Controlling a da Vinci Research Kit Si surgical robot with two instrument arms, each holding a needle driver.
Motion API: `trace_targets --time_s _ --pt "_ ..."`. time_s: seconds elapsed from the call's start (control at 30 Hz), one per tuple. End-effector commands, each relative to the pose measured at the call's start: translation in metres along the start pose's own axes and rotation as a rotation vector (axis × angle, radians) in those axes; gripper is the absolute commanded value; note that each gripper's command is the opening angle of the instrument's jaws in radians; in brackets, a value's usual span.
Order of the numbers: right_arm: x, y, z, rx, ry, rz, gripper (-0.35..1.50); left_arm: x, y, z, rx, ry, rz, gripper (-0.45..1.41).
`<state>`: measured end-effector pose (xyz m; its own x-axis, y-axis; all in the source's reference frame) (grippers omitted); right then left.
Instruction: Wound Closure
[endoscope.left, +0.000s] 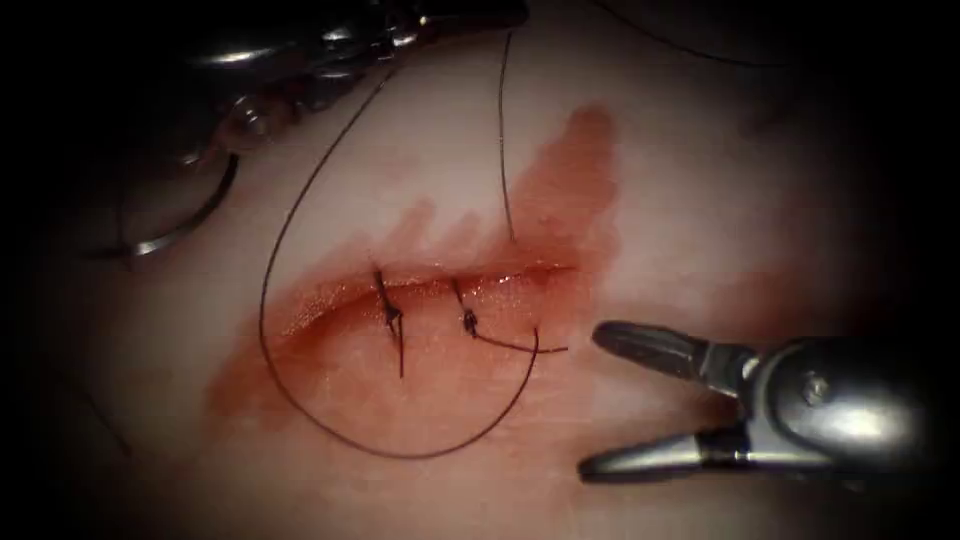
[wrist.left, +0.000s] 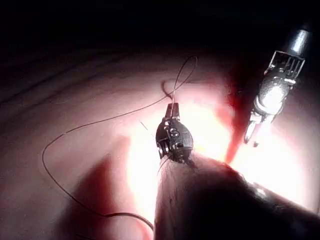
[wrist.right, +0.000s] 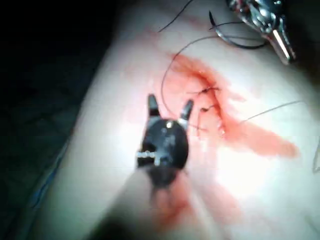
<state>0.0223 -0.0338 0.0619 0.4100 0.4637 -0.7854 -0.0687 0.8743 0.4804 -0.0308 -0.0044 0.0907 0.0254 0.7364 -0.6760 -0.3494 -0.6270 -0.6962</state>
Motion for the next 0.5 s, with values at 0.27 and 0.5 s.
trace_targets --time_s 0.27,0.5 --pt "0.0003 0.0050 0.0113 -0.168 0.000 0.017 -0.35 0.0003 0.0018 0.0015 -0.010 -0.008 -0.030 -0.45" --pt "0.0008 0.0053 0.0179 -0.187 0.041 0.008 -0.35 0.0011 0.0015 0.0015 -0.023 -0.122 -0.031 -0.45"
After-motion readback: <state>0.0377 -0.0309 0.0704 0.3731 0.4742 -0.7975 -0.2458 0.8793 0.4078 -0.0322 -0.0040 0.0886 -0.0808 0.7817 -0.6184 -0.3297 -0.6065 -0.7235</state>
